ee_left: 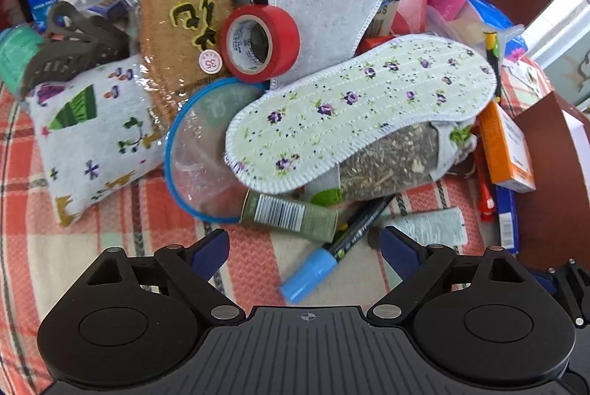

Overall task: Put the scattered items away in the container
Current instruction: 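Grasp olive-green box with left tool while right tool grasps wooden clothespin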

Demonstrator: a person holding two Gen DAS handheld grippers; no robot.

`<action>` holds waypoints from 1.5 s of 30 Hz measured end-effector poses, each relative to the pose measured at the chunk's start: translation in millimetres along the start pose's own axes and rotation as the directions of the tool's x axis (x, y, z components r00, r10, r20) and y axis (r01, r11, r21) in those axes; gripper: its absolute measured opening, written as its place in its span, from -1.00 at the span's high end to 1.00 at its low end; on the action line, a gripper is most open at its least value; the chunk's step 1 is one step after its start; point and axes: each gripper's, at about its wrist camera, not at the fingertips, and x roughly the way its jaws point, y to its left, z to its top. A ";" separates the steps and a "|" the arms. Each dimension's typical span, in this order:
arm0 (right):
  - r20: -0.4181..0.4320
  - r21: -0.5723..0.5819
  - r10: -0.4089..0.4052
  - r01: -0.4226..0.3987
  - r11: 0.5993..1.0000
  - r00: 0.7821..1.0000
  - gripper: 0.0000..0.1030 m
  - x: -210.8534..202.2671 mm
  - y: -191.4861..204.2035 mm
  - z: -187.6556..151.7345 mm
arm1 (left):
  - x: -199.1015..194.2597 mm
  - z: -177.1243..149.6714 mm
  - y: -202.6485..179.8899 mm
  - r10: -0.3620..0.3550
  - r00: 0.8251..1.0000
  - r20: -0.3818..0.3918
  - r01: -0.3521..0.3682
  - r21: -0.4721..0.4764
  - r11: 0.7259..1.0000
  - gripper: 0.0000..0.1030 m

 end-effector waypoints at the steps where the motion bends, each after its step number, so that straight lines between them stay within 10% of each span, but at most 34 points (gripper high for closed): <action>1: -0.007 0.000 0.004 -0.004 1.000 1.000 -0.99 3.1 -0.7 1.5 | 2.8 2.0 0.3 0.002 1.000 -0.004 -0.002 0.000 1.000 -0.75; 16: -0.111 0.047 0.011 -0.006 0.999 0.994 -0.92 29.1 -3.4 9.6 | 17.9 9.9 3.7 0.036 0.998 -0.060 -0.035 0.030 0.999 -0.27; 21: -0.126 0.065 0.002 0.006 0.998 0.992 -0.50 27.8 -5.4 4.8 | 12.3 2.5 3.3 0.044 0.998 -0.054 -0.043 0.017 0.999 -0.26; 28: -0.118 0.042 0.006 -0.001 0.999 0.993 0.72 18.1 -6.1 -2.3 | -4.1 -22.8 13.7 0.042 0.996 -0.075 -0.043 -0.018 0.999 -0.26; 38: -0.154 -0.044 0.114 -0.122 0.992 0.982 0.72 4.0 22.2 -30.7 | -33.1 -85.0 46.9 0.015 0.992 -0.124 -0.028 -0.105 0.994 -0.34; 45: -0.140 -0.051 0.100 -0.108 0.993 0.985 0.69 4.2 30.0 -33.3 | -47.8 -104.7 75.3 -0.058 0.996 -0.063 0.027 -0.417 0.909 -0.53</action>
